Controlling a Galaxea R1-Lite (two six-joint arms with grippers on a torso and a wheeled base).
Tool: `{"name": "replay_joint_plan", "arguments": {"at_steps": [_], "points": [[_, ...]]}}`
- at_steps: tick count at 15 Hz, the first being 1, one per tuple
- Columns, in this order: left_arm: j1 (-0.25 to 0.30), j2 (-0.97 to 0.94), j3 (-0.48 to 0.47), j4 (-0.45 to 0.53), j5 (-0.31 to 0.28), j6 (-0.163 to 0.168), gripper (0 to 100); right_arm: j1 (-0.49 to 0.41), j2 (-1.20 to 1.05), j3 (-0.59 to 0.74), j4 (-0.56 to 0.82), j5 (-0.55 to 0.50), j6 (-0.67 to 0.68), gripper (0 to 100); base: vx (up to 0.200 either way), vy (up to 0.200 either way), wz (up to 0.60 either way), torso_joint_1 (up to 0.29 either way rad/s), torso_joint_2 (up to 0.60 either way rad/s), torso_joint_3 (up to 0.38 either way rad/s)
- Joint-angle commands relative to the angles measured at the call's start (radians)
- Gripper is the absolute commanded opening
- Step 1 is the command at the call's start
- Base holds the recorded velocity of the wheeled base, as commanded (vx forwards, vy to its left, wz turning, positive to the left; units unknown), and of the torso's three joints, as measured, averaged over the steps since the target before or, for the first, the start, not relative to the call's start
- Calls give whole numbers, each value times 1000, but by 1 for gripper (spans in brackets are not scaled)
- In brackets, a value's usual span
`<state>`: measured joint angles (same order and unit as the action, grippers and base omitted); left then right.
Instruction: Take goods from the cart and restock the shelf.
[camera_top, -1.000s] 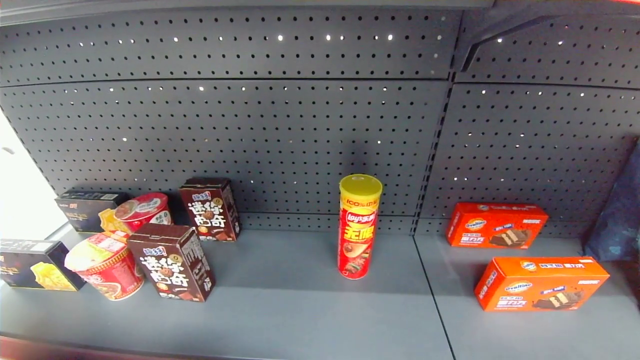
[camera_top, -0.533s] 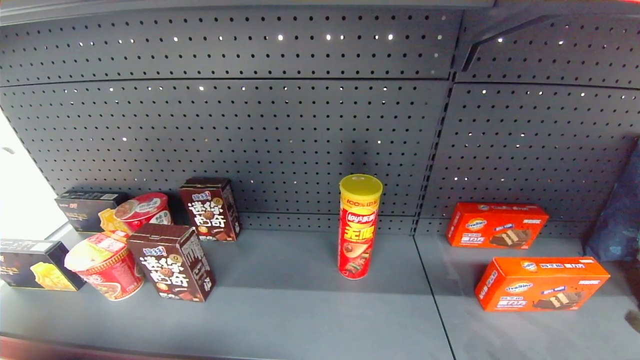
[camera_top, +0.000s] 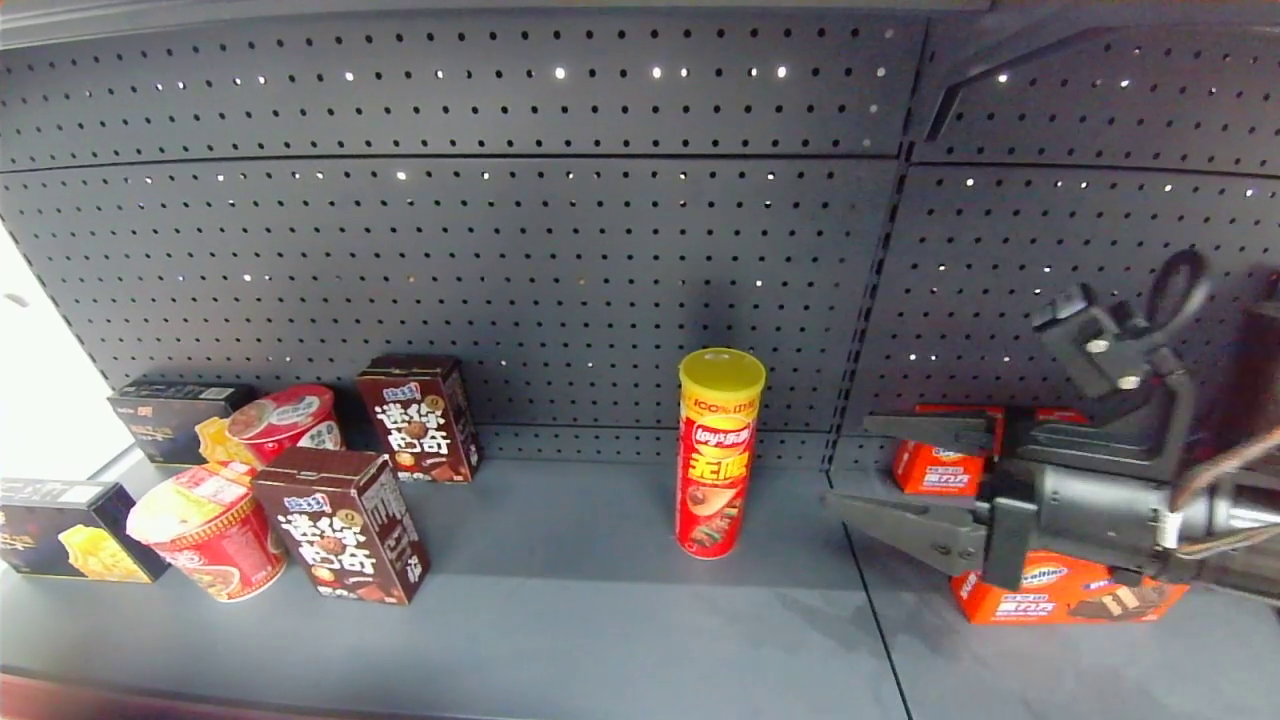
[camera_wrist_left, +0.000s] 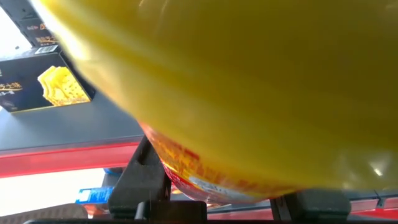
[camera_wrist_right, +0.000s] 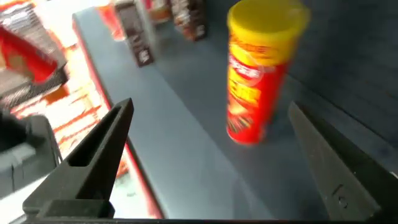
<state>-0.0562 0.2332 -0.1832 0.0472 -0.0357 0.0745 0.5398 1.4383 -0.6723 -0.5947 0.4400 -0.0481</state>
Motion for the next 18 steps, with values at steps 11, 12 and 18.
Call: {"name": "replay_joint_plan", "arguments": {"at_steps": [11, 12, 18], "points": [[-1, -2, 34, 2, -9, -1, 0, -158, 493, -219, -128, 295, -118, 100, 0, 0, 0, 0, 0, 0], [-1, -2, 36, 2, -9, -1, 0, -152, 518, -243, -128, 295, -118, 100, 0, 0, 0, 0, 0, 0], [1, -55, 73, 3, -7, -2, 0, -135, 594, -291, -132, 295, -118, 100, 0, 0, 0, 0, 0, 0]]}}
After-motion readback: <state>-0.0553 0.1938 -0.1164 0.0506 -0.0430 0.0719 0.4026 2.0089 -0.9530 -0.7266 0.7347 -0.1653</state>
